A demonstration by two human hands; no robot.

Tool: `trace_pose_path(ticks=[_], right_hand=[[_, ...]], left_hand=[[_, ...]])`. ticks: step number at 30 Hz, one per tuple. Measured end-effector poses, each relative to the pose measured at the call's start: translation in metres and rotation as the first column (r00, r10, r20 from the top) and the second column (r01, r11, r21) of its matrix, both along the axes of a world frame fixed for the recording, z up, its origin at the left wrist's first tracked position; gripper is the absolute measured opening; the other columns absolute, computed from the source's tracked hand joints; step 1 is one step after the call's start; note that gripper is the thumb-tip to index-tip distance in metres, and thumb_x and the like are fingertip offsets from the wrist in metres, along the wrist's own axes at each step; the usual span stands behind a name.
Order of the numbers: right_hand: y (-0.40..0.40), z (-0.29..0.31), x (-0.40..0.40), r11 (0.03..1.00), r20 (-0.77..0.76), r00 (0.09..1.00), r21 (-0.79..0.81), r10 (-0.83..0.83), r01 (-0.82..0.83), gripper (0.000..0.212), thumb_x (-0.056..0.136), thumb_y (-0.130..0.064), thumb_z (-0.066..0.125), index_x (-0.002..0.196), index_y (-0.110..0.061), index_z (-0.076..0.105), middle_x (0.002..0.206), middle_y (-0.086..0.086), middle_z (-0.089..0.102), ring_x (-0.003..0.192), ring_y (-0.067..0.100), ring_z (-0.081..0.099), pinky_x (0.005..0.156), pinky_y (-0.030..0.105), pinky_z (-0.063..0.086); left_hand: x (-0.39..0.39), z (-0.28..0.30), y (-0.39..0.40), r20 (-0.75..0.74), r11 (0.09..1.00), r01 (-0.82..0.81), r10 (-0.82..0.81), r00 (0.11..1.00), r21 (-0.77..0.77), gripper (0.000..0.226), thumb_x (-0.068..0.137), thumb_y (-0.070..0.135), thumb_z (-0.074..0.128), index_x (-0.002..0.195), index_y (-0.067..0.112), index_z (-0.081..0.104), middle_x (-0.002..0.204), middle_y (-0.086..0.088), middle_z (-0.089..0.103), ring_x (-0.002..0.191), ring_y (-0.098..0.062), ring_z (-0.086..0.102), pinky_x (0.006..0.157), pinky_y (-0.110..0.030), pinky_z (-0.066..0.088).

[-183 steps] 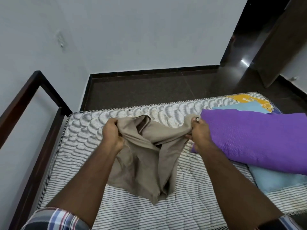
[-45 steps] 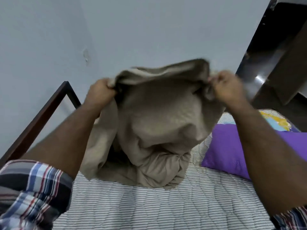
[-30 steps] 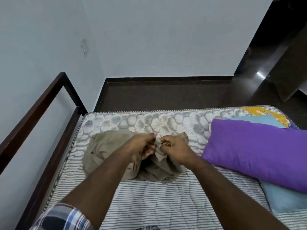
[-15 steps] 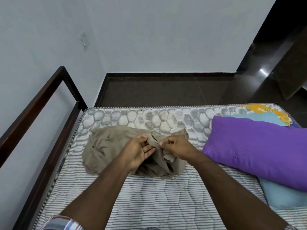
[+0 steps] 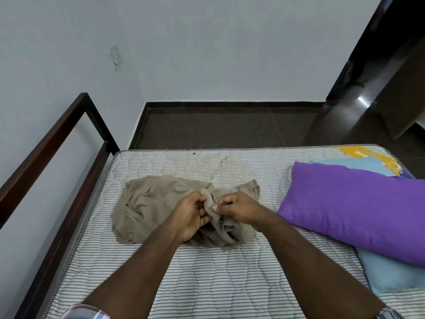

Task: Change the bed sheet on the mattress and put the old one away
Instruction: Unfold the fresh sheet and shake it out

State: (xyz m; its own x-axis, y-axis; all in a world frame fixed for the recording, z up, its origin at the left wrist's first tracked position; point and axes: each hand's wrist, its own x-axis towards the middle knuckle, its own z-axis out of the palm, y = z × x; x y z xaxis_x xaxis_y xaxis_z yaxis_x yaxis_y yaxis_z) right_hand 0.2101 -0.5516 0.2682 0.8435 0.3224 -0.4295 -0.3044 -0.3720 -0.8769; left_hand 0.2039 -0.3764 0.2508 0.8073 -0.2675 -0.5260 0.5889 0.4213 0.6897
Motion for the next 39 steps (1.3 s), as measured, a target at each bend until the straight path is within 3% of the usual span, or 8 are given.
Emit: trace_pose_path(ticks=[5, 11, 18, 22, 27, 30, 33, 39], right_hand=[[-0.008, 0.006, 0.01, 0.975, 0.127, 0.991, -0.211, -0.047, 0.074, 0.027, 0.089, -0.017, 0.066, 0.063, -0.022, 0.068, 0.067, 0.003, 0.066, 0.068, 0.021, 0.063, 0.068, 0.036, 0.054], [-0.015, 0.017, 0.024, 0.691, 0.387, 0.921, -0.678, 0.047, 0.25, 0.024, 0.089, -0.04, 0.042, 0.093, -0.03, 0.064, 0.089, -0.001, 0.072, 0.096, 0.026, 0.062, 0.091, 0.042, 0.052], [-0.036, 0.02, 0.033, 0.737, 0.477, 0.858, -0.509, -0.189, 0.445, 0.017, 0.1, -0.028, 0.044, 0.097, -0.016, 0.055, 0.089, 0.004, 0.066, 0.084, 0.026, 0.059, 0.071, 0.033, 0.043], [-0.036, 0.019, 0.042, 0.725, 0.459, 0.684, -0.117, -0.567, 0.679, 0.014, 0.099, -0.019, 0.05, 0.088, -0.015, 0.059, 0.082, -0.001, 0.06, 0.084, 0.021, 0.056, 0.073, 0.032, 0.041], [-0.031, 0.028, 0.046, 0.736, 0.527, 0.624, 0.003, -0.576, 0.677, 0.011, 0.1, -0.022, 0.055, 0.089, -0.02, 0.059, 0.077, -0.007, 0.059, 0.077, 0.016, 0.056, 0.075, 0.032, 0.043], [-0.022, 0.035, 0.047, 0.908, 0.511, 0.788, -0.035, -0.342, 0.417, 0.011, 0.095, -0.021, 0.064, 0.085, -0.023, 0.064, 0.074, -0.01, 0.061, 0.071, 0.009, 0.055, 0.073, 0.03, 0.045], [-0.006, 0.045, 0.044, 0.978, 0.413, 0.887, 0.116, -0.204, 0.171, 0.006, 0.095, -0.017, 0.066, 0.091, -0.013, 0.067, 0.065, -0.001, 0.062, 0.055, 0.009, 0.051, 0.053, 0.026, 0.043], [-0.043, 0.042, 0.049, 0.999, 0.323, 0.945, -0.012, -0.042, 0.049, 0.034, 0.076, -0.021, 0.087, 0.103, -0.016, 0.067, 0.065, 0.0, 0.055, 0.058, 0.011, 0.045, 0.052, 0.024, 0.034]], left_hand=[[0.003, 0.004, -0.006, -0.009, 1.0, -0.013, 0.013, 1.0, 0.008, 0.025, 0.09, 0.009, 0.04, 0.096, 0.004, 0.064, 0.087, -0.011, 0.068, 0.075, -0.02, 0.065, 0.065, -0.032, 0.056], [0.019, -0.003, -0.005, 0.035, 0.821, 0.009, -0.036, 0.999, 0.57, 0.031, 0.083, 0.015, 0.051, 0.053, 0.02, 0.049, 0.062, -0.004, 0.047, 0.062, -0.02, 0.046, 0.067, -0.034, 0.04], [0.024, -0.039, 0.043, 0.164, 0.294, -0.041, -0.407, 0.899, 0.955, 0.04, 0.092, 0.035, 0.055, 0.058, 0.014, 0.048, 0.055, 0.002, 0.051, 0.06, -0.018, 0.053, 0.057, -0.031, 0.035], [0.027, -0.06, 0.066, 0.039, 0.008, -0.04, -0.474, 0.88, 0.999, 0.043, 0.094, 0.048, 0.044, 0.075, 0.013, 0.058, 0.075, -0.002, 0.063, 0.079, -0.025, 0.063, 0.066, -0.031, 0.04], [0.029, -0.059, 0.076, 0.056, -0.081, -0.091, -0.362, 0.931, 0.993, 0.04, 0.087, 0.053, 0.044, 0.103, 0.021, 0.063, 0.105, -0.006, 0.07, 0.096, -0.03, 0.065, 0.086, -0.042, 0.054], [0.04, -0.033, 0.039, 0.451, 0.245, -0.379, -0.446, 0.773, 0.892, 0.065, 0.082, 0.061, 0.052, 0.133, 0.021, 0.059, 0.13, -0.002, 0.062, 0.117, -0.022, 0.058, 0.099, -0.038, 0.047], [0.053, 0.013, -0.007, 0.622, 0.662, -0.228, -0.449, 0.642, 0.714, 0.061, 0.085, 0.043, 0.072, 0.139, 0.021, 0.055, 0.135, 0.006, 0.056, 0.116, -0.006, 0.056, 0.099, -0.025, 0.046], [0.068, 0.049, -0.001, 0.667, 0.782, -0.253, -0.261, 0.698, 0.57, 0.021, 0.102, 0.018, 0.053, 0.085, 0.02, 0.066, 0.06, 0.001, 0.051, 0.05, -0.007, 0.045, 0.054, -0.026, 0.041]])
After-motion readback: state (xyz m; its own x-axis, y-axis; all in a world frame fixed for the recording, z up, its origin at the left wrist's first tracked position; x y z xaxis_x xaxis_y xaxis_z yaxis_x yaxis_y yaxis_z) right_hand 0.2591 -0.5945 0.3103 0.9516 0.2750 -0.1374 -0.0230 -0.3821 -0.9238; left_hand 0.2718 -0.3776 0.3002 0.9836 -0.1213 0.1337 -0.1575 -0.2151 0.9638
